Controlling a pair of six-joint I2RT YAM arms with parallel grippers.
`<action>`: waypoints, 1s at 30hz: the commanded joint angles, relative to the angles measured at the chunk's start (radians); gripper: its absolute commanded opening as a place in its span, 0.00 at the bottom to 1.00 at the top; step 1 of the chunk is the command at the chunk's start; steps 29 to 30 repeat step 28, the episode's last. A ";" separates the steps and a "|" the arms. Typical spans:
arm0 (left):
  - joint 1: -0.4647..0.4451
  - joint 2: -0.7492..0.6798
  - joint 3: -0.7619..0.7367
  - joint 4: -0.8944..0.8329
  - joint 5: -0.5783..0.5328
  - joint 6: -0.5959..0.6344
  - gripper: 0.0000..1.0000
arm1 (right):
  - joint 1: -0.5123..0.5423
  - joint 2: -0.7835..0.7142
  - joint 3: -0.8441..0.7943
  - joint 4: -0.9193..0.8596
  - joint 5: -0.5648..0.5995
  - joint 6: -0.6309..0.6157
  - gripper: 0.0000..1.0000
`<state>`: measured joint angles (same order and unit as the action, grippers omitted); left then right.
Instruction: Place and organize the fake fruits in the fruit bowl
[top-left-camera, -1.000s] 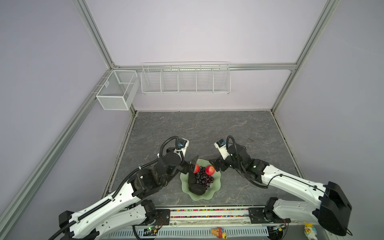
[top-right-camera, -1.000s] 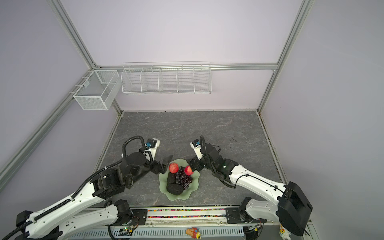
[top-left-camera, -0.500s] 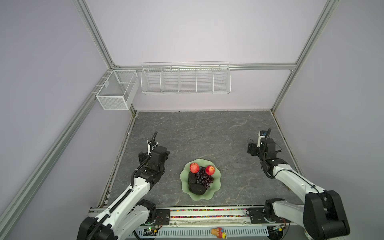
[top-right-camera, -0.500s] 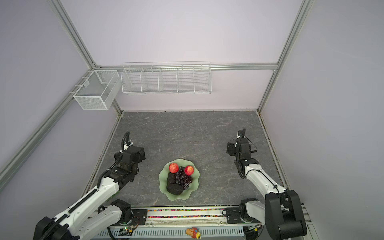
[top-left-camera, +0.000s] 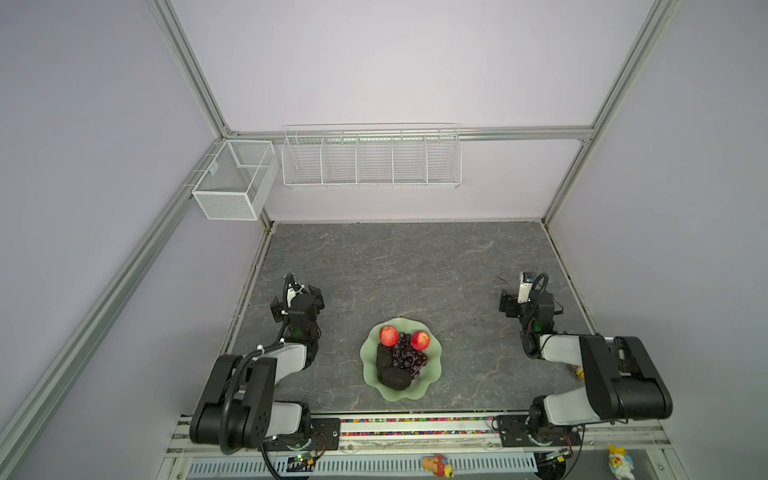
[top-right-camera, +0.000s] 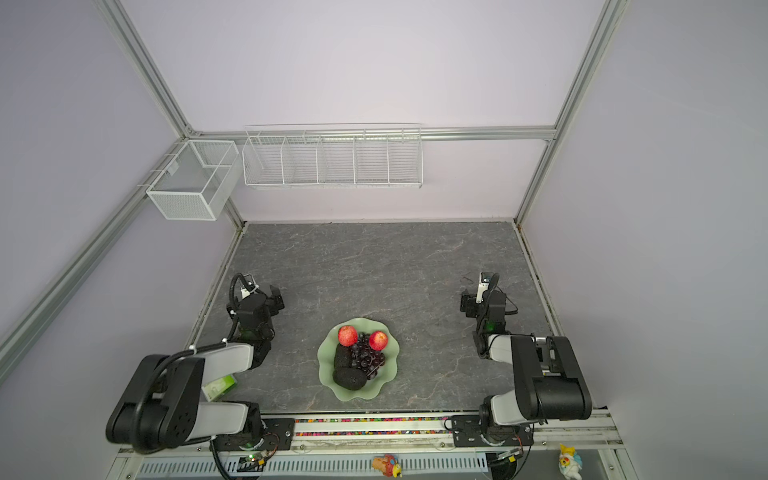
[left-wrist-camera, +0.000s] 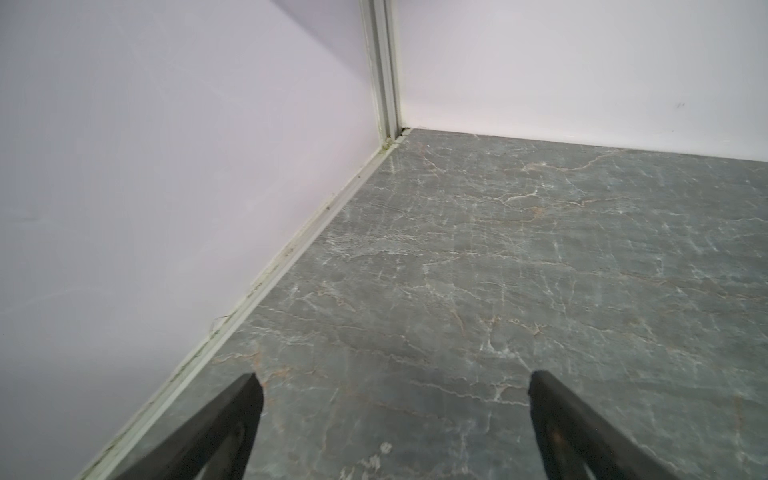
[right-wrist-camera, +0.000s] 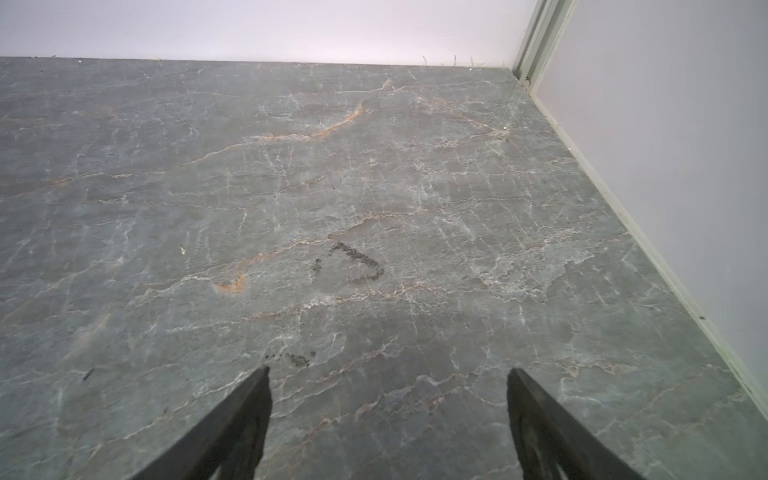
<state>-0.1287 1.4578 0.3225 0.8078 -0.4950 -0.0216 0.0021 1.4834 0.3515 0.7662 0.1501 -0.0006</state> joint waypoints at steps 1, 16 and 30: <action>0.018 0.076 0.030 0.148 0.193 0.044 0.99 | -0.004 0.064 0.027 0.146 -0.049 -0.027 0.89; 0.038 0.099 0.064 0.118 0.145 0.000 0.99 | 0.000 0.048 0.033 0.101 -0.049 -0.030 0.88; 0.038 0.099 0.064 0.123 0.145 0.002 0.99 | 0.000 0.048 0.034 0.102 -0.047 -0.032 0.88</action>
